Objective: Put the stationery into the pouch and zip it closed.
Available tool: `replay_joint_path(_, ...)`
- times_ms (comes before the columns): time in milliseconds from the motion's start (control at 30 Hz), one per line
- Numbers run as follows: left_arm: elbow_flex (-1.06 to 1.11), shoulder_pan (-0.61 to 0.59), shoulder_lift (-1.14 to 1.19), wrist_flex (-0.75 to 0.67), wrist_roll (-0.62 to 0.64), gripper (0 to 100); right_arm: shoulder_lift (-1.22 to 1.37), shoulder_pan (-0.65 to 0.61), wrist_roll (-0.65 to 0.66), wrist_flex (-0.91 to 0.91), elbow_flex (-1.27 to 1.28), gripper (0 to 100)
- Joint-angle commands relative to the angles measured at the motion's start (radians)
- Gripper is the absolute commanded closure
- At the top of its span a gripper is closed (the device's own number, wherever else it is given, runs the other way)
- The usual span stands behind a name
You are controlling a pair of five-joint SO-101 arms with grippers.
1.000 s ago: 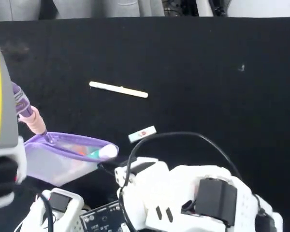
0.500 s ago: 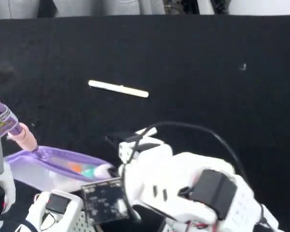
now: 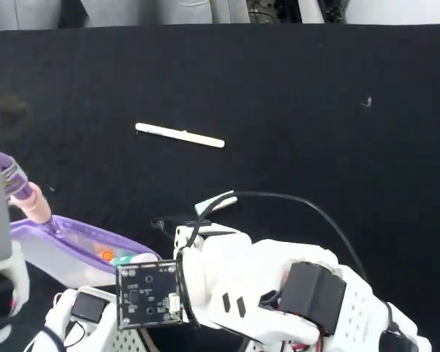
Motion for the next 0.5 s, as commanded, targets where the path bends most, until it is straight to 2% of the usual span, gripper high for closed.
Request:
replay_joint_path(0, 0.033, 0.004, 0.0, -0.026, -0.005, 97, -0.019, -0.014, -0.055, -0.015, -0.073, 75.3)
replay_joint_path(233, 0.035, 0.002, 0.0, -0.044, -0.003, 97, -0.021, -0.015, -0.166, -0.014, -0.076, 83.9)
replay_joint_path(467, 0.036, -0.004, 0.011, -0.212, -0.011, 97, -0.022, -0.014, -0.319, -0.021, -0.09, 71.4)
